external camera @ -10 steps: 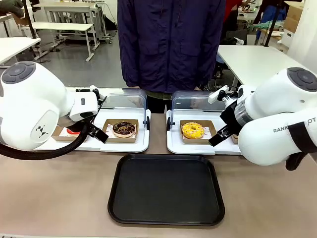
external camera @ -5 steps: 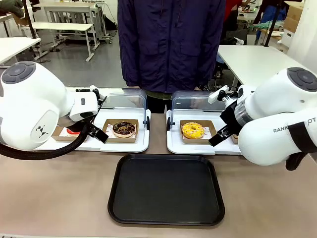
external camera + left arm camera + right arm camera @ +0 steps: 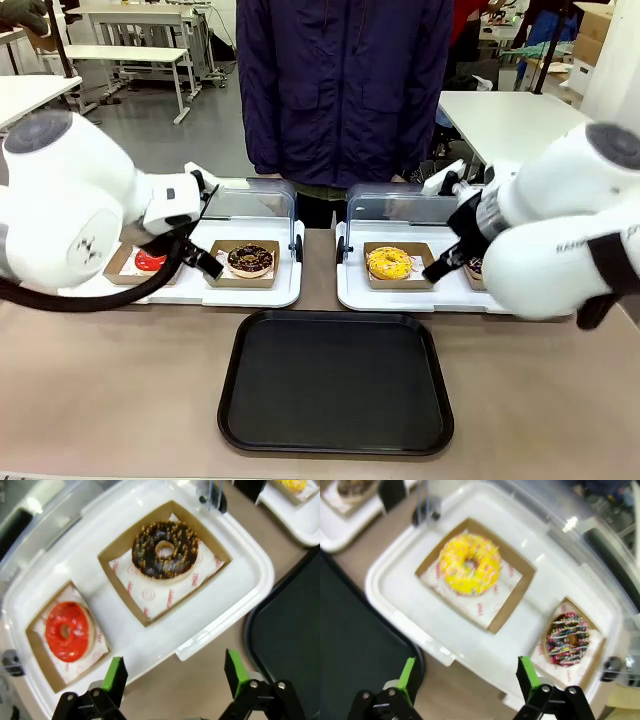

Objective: Move the second donut from the left to the tray.
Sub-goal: Pick up the Paper togo box containing the Donut indicated by the person and place it on the Handle tray.

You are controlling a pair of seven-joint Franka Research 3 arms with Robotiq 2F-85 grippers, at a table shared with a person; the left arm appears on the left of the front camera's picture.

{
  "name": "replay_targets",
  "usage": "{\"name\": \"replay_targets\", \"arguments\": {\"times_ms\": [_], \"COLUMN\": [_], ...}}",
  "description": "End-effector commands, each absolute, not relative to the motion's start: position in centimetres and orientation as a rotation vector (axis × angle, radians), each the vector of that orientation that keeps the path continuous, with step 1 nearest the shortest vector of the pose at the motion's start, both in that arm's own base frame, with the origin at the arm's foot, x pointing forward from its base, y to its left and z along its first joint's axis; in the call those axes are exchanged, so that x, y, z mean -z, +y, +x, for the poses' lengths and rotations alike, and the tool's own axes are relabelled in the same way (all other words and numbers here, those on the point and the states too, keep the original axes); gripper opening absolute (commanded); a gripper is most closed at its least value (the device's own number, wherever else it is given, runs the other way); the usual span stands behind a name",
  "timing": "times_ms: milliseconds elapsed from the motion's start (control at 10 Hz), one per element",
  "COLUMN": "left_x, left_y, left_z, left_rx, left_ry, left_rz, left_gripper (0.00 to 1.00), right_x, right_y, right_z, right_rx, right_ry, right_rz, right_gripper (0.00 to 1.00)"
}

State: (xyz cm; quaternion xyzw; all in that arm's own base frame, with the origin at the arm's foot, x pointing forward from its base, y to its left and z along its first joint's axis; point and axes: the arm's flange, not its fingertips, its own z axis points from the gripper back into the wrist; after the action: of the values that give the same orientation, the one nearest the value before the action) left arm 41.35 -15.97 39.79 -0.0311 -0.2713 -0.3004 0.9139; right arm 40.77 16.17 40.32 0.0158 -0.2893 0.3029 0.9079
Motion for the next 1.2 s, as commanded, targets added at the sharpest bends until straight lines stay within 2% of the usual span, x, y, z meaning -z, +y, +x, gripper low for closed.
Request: {"name": "replay_targets", "arguments": {"times_ms": [0,200,300,600,800,1100], "left_x": [-46.6,-50.9,-52.8,-54.0,-53.4,-51.6], "left_y": [-13.1,-9.4,-5.9,4.8,10.7,15.1], "left_z": [43.6,44.6,45.2,45.9,44.8,44.0], "left_rx": [0.666,0.722,0.782,0.864,0.940,1.005], "left_ry": [-0.539,-0.505,-0.499,-0.586,-0.731,-0.852], "left_rz": [-0.121,-0.208,-0.294,-0.495,-0.595,-0.640], "left_gripper": [1.00,1.00,1.00,1.00,1.00,1.00], "right_x": [-48.2,-52.8,-54.1,-54.0,-52.7,-51.8], "right_y": [12.6,6.2,1.5,-11.2,-14.1,-15.8], "right_z": [42.2,42.0,42.0,40.9,38.8,37.9], "right_rx": [-0.613,-0.622,-0.581,-0.790,-0.889,-0.921], "right_ry": [-0.619,-0.647,-0.717,-0.782,-0.880,-0.977], "right_rz": [0.123,0.212,0.247,0.424,0.489,0.587], "right_gripper": [1.00,1.00,1.00,1.00,1.00,1.00]}}
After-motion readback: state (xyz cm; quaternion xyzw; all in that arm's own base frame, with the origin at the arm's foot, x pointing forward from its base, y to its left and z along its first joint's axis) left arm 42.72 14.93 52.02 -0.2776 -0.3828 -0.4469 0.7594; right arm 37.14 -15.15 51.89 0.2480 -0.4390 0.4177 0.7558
